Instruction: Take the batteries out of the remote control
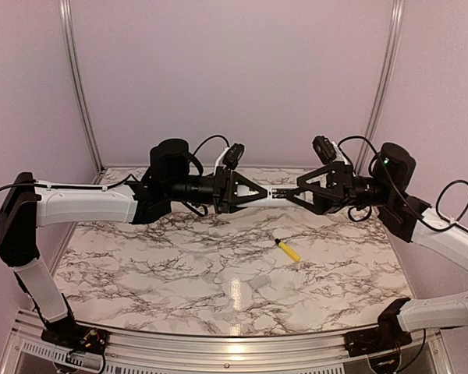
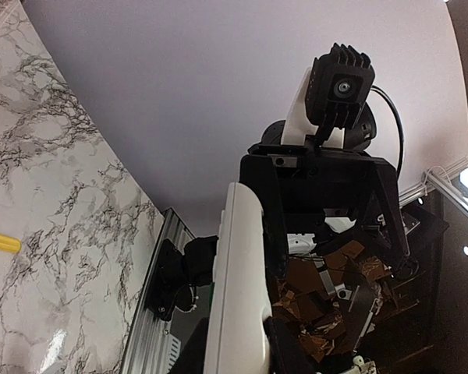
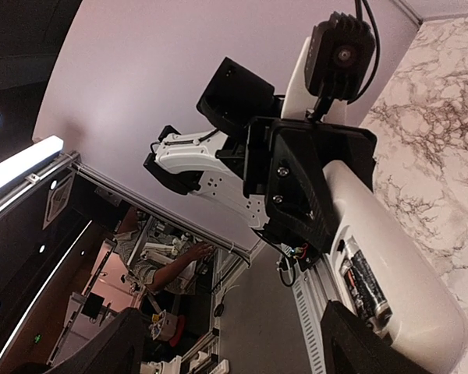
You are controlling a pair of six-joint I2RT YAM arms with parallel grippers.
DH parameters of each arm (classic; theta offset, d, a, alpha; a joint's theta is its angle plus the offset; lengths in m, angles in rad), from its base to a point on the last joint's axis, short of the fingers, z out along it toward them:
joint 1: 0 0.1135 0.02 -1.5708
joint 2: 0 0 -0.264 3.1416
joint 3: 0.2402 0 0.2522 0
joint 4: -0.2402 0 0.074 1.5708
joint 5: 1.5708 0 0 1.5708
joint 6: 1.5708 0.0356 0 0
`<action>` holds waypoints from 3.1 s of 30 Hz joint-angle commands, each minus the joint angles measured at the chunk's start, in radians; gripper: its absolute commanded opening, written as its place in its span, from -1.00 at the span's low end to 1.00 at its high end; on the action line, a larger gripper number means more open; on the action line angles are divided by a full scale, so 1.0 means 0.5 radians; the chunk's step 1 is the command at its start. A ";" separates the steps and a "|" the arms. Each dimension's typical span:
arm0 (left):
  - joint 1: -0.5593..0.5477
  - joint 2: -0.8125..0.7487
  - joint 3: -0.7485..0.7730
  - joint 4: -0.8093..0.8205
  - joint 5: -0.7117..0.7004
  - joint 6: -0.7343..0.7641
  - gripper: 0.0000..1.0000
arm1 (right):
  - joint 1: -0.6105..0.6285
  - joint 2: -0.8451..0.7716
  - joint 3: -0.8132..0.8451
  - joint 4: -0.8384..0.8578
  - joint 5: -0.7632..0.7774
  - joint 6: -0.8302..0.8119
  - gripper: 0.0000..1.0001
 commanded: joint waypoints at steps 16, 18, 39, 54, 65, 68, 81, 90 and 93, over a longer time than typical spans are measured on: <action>0.075 -0.187 -0.257 -0.372 -0.320 0.274 -1.00 | 0.012 0.115 0.157 -0.635 0.149 -0.435 0.56; 0.075 -0.224 -0.331 -0.372 -0.331 0.272 -1.00 | 0.010 0.104 0.169 -0.714 0.175 -0.485 0.58; 0.098 -0.463 -1.016 -0.389 -0.425 0.336 -1.00 | -0.049 0.086 0.391 -1.653 0.913 -1.077 0.68; 0.098 -0.153 -1.019 -0.341 -0.454 0.378 -1.00 | -0.049 0.195 0.457 -1.863 1.267 -1.160 0.68; 0.115 0.094 -0.912 -0.474 -0.426 0.438 -1.00 | -0.050 0.197 0.436 -1.889 1.309 -1.172 0.68; 0.121 0.119 -0.899 -0.525 -0.431 0.465 -0.93 | -0.049 0.189 0.437 -1.902 1.322 -1.179 0.68; 0.157 0.123 -0.892 -0.783 -0.503 0.589 -0.24 | -0.047 0.175 0.412 -1.898 1.340 -1.186 0.69; 0.161 0.089 -0.871 -0.901 -0.567 0.662 0.14 | -0.049 0.189 0.415 -1.893 1.330 -1.193 0.69; 0.164 0.072 -0.856 -0.968 -0.605 0.706 0.23 | -0.049 0.188 0.417 -1.899 1.330 -1.198 0.69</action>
